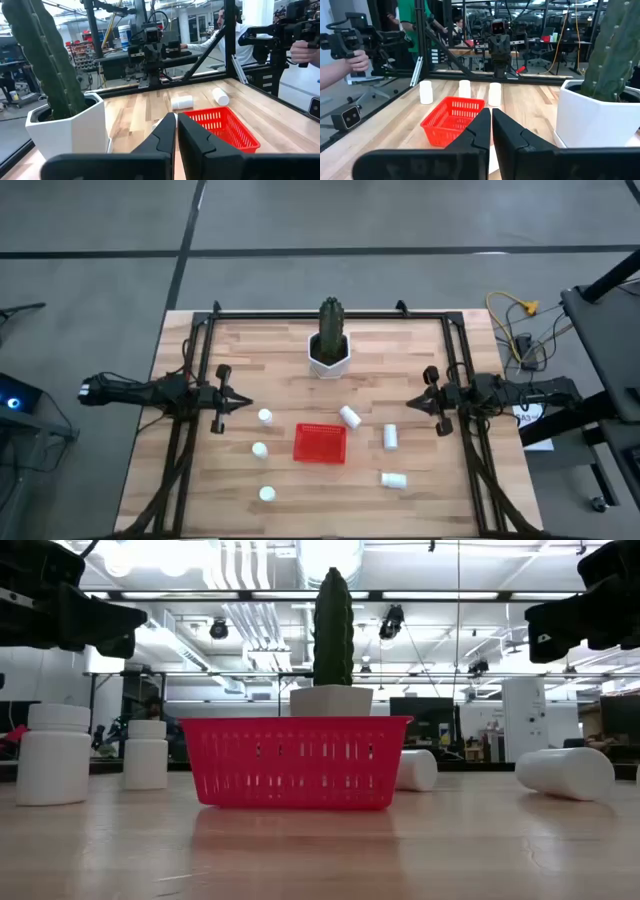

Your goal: Pick and place pill bottles into a basket

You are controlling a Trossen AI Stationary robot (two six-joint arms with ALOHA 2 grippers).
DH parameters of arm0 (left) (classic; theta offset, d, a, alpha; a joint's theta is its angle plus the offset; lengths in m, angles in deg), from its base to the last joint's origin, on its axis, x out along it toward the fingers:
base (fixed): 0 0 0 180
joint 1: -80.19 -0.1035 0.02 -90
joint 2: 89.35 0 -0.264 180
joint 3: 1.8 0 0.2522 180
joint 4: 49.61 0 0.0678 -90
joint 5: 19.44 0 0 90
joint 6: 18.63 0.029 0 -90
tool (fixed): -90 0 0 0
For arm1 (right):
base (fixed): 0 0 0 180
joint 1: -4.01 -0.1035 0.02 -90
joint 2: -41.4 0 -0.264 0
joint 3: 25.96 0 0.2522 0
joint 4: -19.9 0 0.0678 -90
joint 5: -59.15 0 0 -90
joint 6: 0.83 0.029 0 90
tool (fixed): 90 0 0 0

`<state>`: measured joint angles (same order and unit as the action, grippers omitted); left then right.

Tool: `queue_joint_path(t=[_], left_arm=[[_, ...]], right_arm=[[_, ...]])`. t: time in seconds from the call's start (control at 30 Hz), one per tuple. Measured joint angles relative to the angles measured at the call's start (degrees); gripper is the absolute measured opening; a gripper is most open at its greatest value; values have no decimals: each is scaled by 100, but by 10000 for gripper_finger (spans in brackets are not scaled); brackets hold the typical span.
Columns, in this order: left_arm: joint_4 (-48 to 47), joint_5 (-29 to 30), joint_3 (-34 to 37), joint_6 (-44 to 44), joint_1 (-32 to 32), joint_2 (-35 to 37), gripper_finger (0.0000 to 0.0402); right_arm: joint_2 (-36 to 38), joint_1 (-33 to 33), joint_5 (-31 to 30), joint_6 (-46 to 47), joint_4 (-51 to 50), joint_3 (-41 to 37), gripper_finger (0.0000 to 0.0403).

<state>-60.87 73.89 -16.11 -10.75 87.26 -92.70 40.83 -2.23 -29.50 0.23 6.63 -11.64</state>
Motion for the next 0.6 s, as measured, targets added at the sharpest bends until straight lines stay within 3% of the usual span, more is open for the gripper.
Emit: queue_joint_path(t=[0.6], left_arm=[[0,0,0,-9,1,0,2]], right_arm=[[-1,2,2,177,2,2,8]])
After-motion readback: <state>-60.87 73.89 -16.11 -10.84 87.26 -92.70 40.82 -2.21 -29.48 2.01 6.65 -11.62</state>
